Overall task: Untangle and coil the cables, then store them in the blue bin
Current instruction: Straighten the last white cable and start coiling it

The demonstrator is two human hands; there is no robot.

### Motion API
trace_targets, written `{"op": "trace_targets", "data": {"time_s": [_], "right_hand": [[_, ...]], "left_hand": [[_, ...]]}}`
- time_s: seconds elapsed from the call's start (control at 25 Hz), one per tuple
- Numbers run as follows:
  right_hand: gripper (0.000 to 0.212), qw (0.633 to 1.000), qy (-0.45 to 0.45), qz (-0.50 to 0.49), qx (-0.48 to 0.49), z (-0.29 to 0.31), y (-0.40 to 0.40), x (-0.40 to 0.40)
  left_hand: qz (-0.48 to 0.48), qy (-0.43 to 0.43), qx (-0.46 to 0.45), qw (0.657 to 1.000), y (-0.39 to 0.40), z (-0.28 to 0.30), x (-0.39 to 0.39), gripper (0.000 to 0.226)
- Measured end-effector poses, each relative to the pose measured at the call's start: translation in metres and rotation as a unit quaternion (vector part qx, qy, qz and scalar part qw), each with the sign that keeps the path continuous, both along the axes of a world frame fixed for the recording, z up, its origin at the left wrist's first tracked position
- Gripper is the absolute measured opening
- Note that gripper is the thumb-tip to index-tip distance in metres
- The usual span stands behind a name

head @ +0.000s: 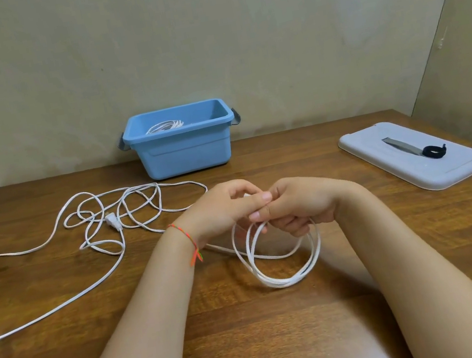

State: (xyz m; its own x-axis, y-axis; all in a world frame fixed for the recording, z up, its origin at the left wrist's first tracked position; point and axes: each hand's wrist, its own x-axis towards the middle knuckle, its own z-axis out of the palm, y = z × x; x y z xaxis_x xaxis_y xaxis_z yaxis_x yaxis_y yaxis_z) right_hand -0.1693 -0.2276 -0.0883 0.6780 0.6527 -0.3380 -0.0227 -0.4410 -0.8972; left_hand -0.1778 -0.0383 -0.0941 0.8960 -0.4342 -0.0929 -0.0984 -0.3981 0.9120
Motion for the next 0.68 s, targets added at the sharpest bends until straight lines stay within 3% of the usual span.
{"op": "trace_targets", "data": {"time_s": [0.2, 0.32, 0.44, 0.68], "right_hand": [[0.028, 0.984, -0.071, -0.157, 0.049, -0.013, 0.009, 0.009], [0.022, 0.967, -0.086, -0.212, 0.108, -0.015, 0.011, 0.01], [0.028, 0.958, -0.052, -0.226, 0.169, -0.012, 0.012, 0.009], [0.034, 0.913, 0.056, -0.282, 0.29, -0.013, 0.019, 0.011]], "left_hand": [[0.097, 0.036, -0.12, 0.987, -0.006, -0.007, 0.007, 0.021], [0.1, 0.075, -0.197, 0.972, -0.005, -0.011, 0.009, 0.027], [0.089, 0.042, -0.182, 0.978, -0.005, -0.017, 0.011, 0.04], [0.16, -0.039, -0.176, 0.971, -0.01, -0.017, 0.015, 0.027]]}}
